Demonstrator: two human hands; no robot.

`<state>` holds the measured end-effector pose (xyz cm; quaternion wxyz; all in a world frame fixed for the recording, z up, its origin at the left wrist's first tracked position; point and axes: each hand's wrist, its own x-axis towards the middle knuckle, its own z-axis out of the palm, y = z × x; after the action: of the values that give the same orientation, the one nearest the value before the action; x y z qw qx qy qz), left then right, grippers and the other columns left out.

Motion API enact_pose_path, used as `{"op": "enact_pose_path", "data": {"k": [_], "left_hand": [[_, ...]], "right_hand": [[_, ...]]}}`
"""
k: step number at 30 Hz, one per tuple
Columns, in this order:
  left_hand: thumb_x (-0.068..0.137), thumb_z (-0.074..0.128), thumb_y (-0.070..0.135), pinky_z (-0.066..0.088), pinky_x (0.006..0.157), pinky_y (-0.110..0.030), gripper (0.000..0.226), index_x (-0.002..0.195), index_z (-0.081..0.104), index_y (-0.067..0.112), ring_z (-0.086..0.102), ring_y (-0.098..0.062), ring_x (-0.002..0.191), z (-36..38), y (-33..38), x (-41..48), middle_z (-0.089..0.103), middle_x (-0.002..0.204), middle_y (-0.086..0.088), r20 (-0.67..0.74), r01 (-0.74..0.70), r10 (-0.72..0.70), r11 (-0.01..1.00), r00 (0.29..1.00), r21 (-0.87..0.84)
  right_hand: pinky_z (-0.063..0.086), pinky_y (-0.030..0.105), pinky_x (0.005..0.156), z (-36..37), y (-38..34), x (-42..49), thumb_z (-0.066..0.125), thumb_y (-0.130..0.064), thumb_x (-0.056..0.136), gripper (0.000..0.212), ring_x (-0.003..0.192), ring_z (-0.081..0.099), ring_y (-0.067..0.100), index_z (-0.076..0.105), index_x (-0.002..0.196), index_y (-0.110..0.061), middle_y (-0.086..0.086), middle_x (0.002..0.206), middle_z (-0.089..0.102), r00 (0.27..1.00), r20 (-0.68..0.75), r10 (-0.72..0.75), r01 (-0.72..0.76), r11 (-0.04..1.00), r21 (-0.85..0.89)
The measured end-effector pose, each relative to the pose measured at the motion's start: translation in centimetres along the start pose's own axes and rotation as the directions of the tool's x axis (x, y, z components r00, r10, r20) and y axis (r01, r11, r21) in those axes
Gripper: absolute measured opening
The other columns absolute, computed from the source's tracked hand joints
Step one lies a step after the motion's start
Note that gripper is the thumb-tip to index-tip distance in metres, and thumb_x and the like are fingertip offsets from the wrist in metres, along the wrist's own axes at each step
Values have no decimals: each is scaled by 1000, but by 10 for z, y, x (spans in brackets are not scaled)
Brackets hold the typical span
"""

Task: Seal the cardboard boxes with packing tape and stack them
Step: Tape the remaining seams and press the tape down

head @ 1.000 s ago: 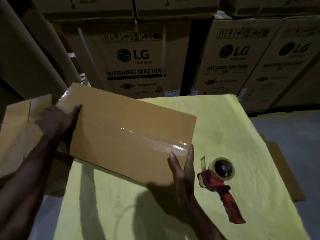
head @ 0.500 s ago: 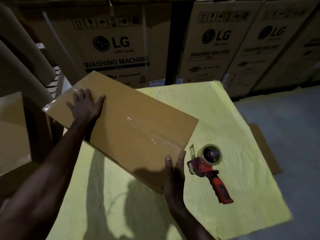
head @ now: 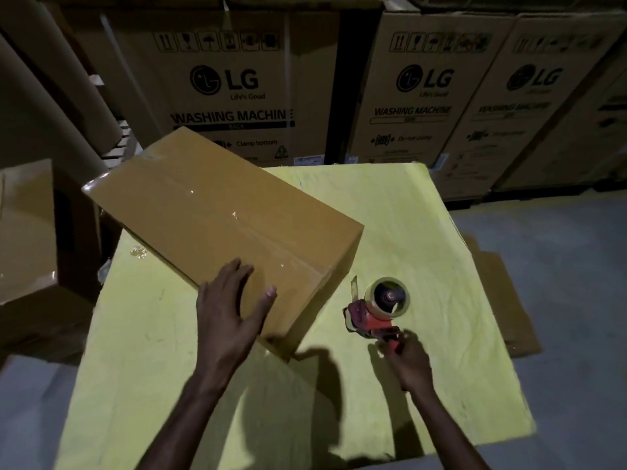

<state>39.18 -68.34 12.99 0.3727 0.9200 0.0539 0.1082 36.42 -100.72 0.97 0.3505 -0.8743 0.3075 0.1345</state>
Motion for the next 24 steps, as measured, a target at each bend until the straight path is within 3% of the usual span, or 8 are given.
{"op": "enact_pose_path", "data": {"k": [1, 3, 6, 8, 10, 15, 20, 24], "left_hand": [[83, 53, 83, 9, 128, -55, 82, 148, 51, 32, 27, -14, 154, 5, 3, -12, 31, 167, 8, -23, 42, -41, 999, 999, 15], [69, 65, 88, 5, 126, -52, 106, 156, 38, 36, 4, -13, 160, 18, 13, -34, 6, 173, 10, -50, 104, -105, 994, 993, -28], [57, 86, 75, 12, 126, -52, 123, 161, 28, 42, -13, -13, 159, 35, 24, -54, -22, 170, 16, -39, 160, -168, 974, 985, -160], [64, 86, 67, 25, 124, -58, 106, 156, 38, 45, -2, -18, 161, 41, 23, -57, -17, 171, 19, -69, 136, -148, 980, 987, -148], [71, 85, 60, 29, 122, -58, 90, 151, 45, 47, 8, -23, 160, 42, 18, -57, -1, 172, 22, -100, 104, -117, 986, 988, -131], [80, 83, 56, 35, 119, -63, 81, 150, 53, 30, 24, -21, 157, 28, -22, -59, 24, 170, 14, -68, -77, 73, 995, 995, -58], [78, 90, 35, 46, 109, -63, 84, 151, 52, 17, 35, -16, 153, -21, -63, -37, 33, 168, 5, 126, -228, 230, 973, 965, -31], [77, 88, 0, 46, 114, -45, 87, 152, 51, 24, 33, -6, 152, -60, -70, 11, 35, 166, 14, 287, -209, 211, 977, 934, -41]], "right_hand": [[54, 39, 80, 0, 7, 3, 70, -61, 75, 53, 99, 68, 28, 66, 110, -21, 4, 105, 69, 998, 67, -14, 18, 998, -54], [47, 34, 71, -1, 12, 6, 76, -45, 80, 30, 87, 66, 25, 64, 99, -25, -2, 93, 67, 994, 83, -68, 73, 996, -52], [39, 34, 68, -3, 8, 12, 78, -33, 85, 32, 83, 57, 26, 54, 101, -19, 1, 92, 63, 994, 89, -67, 63, 997, 51], [40, 36, 68, -4, 7, 17, 76, -30, 87, 28, 86, 59, 30, 56, 98, -15, 7, 92, 64, 994, 98, -40, 29, 993, 113], [41, 36, 67, -7, 9, 17, 74, -31, 87, 21, 85, 60, 33, 59, 91, -16, 5, 85, 62, 998, 56, -23, 16, 993, 115], [50, 39, 67, -14, 27, 9, 76, -39, 86, 27, 80, 63, 35, 65, 83, -14, 5, 77, 66, 1000, -16, 18, -15, 981, 192], [47, 39, 74, -37, 39, -6, 79, -30, 86, 17, 88, 65, 38, 64, 86, -22, 7, 78, 63, 993, -121, 20, 16, 958, 287], [50, 42, 79, -58, 40, -16, 75, -25, 89, 10, 86, 63, 35, 70, 95, -19, 9, 86, 69, 980, -198, 33, 44, 928, 369]]}}
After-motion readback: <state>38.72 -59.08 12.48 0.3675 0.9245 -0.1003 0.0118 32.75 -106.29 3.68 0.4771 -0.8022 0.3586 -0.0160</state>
